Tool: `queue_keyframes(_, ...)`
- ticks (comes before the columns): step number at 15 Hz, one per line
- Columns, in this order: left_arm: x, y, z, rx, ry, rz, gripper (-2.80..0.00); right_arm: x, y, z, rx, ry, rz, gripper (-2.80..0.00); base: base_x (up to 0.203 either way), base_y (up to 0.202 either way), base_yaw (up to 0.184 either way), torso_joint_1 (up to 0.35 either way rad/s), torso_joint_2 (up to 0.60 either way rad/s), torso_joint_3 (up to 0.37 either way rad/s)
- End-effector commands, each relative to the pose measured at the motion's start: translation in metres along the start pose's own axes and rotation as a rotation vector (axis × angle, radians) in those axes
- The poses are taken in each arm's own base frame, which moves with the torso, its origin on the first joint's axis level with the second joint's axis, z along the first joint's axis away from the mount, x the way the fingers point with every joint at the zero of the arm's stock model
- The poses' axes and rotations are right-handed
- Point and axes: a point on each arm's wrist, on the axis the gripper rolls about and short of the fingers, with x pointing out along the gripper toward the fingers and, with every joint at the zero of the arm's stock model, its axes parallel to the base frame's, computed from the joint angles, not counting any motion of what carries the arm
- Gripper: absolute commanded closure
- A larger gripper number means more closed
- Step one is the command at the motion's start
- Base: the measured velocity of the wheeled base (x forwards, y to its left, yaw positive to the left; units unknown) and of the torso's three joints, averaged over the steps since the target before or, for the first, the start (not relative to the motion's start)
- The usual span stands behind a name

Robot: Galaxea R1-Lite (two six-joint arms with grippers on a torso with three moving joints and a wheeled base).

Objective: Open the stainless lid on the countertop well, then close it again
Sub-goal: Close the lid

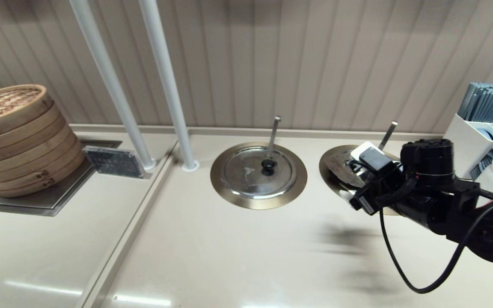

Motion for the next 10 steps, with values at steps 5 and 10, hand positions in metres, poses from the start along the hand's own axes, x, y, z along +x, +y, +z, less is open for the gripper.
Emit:
queue_keyframes(5,0.0,0.0,0.0,0.0,0.001,0.001,0.0,0.049,0.033,-0.02,-0.028,0.086,-0.004,-2.8,0.0,0.0,0.0,0.0,0.0,0.0)
queue_keyframes(10,0.0,0.0,0.0,0.0,0.001,0.001,0.0,0.091,0.03,-0.02,0.038,0.061,-0.13,-2.8,0.0,0.0,0.0,0.0,0.0,0.0)
